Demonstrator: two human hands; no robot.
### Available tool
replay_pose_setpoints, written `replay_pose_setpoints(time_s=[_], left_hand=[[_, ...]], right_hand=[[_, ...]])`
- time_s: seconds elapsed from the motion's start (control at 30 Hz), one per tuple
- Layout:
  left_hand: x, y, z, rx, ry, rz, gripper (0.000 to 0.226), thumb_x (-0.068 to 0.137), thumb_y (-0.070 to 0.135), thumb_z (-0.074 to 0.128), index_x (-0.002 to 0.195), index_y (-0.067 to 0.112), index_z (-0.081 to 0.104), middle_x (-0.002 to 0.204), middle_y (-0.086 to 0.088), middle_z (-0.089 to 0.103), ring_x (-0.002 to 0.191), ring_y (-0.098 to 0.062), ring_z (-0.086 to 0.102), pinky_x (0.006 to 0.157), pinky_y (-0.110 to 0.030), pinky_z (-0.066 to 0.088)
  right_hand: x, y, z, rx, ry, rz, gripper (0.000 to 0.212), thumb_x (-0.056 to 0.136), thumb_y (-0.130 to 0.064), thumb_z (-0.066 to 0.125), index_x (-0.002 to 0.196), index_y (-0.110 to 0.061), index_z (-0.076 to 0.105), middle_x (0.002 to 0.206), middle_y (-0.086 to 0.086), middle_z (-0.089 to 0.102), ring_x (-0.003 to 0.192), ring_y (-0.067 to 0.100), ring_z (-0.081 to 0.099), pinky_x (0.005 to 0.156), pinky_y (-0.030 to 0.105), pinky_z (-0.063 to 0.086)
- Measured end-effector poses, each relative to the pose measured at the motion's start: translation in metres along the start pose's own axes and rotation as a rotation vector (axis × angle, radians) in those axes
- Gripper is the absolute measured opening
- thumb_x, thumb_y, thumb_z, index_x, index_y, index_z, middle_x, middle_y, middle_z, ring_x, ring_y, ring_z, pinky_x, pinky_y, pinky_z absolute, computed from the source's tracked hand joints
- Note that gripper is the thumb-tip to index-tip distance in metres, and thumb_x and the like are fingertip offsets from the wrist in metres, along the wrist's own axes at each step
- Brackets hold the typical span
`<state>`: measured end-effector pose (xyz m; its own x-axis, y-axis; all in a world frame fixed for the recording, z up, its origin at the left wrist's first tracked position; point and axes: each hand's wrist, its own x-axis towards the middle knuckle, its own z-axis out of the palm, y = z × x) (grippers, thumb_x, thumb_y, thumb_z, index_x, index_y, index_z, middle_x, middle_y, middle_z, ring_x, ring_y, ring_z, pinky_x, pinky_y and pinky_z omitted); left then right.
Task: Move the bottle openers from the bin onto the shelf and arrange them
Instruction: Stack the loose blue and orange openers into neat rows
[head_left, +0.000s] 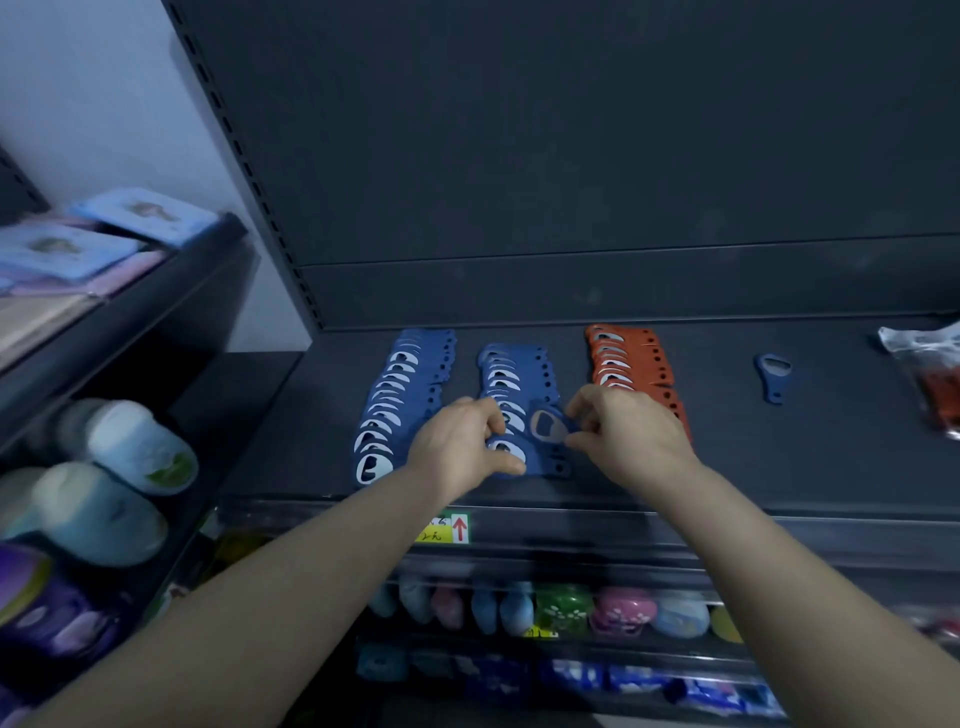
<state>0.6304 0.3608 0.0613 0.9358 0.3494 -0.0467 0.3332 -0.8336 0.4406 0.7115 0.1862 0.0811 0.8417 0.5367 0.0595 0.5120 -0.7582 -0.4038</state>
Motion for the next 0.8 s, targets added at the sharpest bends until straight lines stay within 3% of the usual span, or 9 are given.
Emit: replay_pose_setpoints(time_s=[0.1, 0.23, 0.4, 0.5, 0.67, 0.8], left_hand=[[0.012, -0.002, -0.001, 0.074, 0.041, 0.007, 0.047, 0.072, 0.044, 0.078, 0.109, 0.021, 0.061, 0.109, 0.002, 0.055, 0.099, -0.018, 0.057, 0.083, -0.034, 0.048], [0.012, -0.005, 0.003, 0.075, 0.035, 0.013, 0.047, 0.07, 0.046, 0.08, 0.104, 0.02, 0.061, 0.105, 0.003, 0.053, 0.096, -0.016, 0.054, 0.081, -0.031, 0.046], [0.009, -0.022, 0.0, -0.086, 0.203, -0.05, 0.017, 0.083, 0.028, 0.072, 0.096, 0.019, 0.066, 0.099, 0.001, 0.063, 0.09, -0.018, 0.061, 0.083, -0.032, 0.05], [0.008, -0.03, -0.009, -0.071, 0.236, -0.081, 0.011, 0.091, 0.02, 0.063, 0.101, 0.019, 0.065, 0.103, 0.0, 0.064, 0.095, -0.019, 0.061, 0.085, -0.032, 0.049], [0.006, -0.024, -0.014, -0.029, 0.206, -0.065, 0.017, 0.092, 0.02, 0.059, 0.109, 0.02, 0.062, 0.111, 0.0, 0.063, 0.103, -0.02, 0.059, 0.091, -0.035, 0.048], [0.012, -0.012, -0.013, 0.039, 0.144, -0.017, 0.035, 0.097, 0.023, 0.05, 0.132, 0.02, 0.052, 0.135, -0.003, 0.052, 0.124, -0.023, 0.047, 0.102, -0.036, 0.04]], right_hand=[[-0.002, -0.001, 0.003, -0.014, 0.009, 0.025, 0.023, 0.084, -0.034, 0.067, 0.105, -0.033, 0.06, 0.1, -0.01, 0.067, 0.1, 0.019, 0.06, 0.072, 0.026, 0.038], [-0.004, -0.004, 0.002, -0.003, -0.037, 0.021, 0.023, 0.082, -0.033, 0.068, 0.104, -0.034, 0.061, 0.097, -0.011, 0.066, 0.099, 0.017, 0.06, 0.072, 0.026, 0.039], [-0.004, -0.017, 0.01, 0.03, -0.182, -0.052, 0.022, 0.077, -0.031, 0.074, 0.098, -0.031, 0.065, 0.085, -0.014, 0.063, 0.092, 0.013, 0.061, 0.072, 0.024, 0.043], [-0.001, -0.029, 0.024, -0.025, -0.186, -0.087, 0.027, 0.077, -0.034, 0.073, 0.103, -0.032, 0.065, 0.097, -0.012, 0.068, 0.1, 0.016, 0.061, 0.075, 0.026, 0.043], [0.001, -0.038, 0.034, -0.131, -0.042, -0.115, 0.036, 0.078, -0.038, 0.072, 0.111, -0.029, 0.061, 0.11, -0.002, 0.062, 0.107, 0.021, 0.054, 0.077, 0.03, 0.04], [0.0, -0.033, 0.038, -0.136, -0.012, -0.156, 0.047, 0.083, -0.041, 0.066, 0.126, -0.025, 0.054, 0.125, 0.002, 0.053, 0.119, 0.023, 0.045, 0.09, 0.034, 0.04]])
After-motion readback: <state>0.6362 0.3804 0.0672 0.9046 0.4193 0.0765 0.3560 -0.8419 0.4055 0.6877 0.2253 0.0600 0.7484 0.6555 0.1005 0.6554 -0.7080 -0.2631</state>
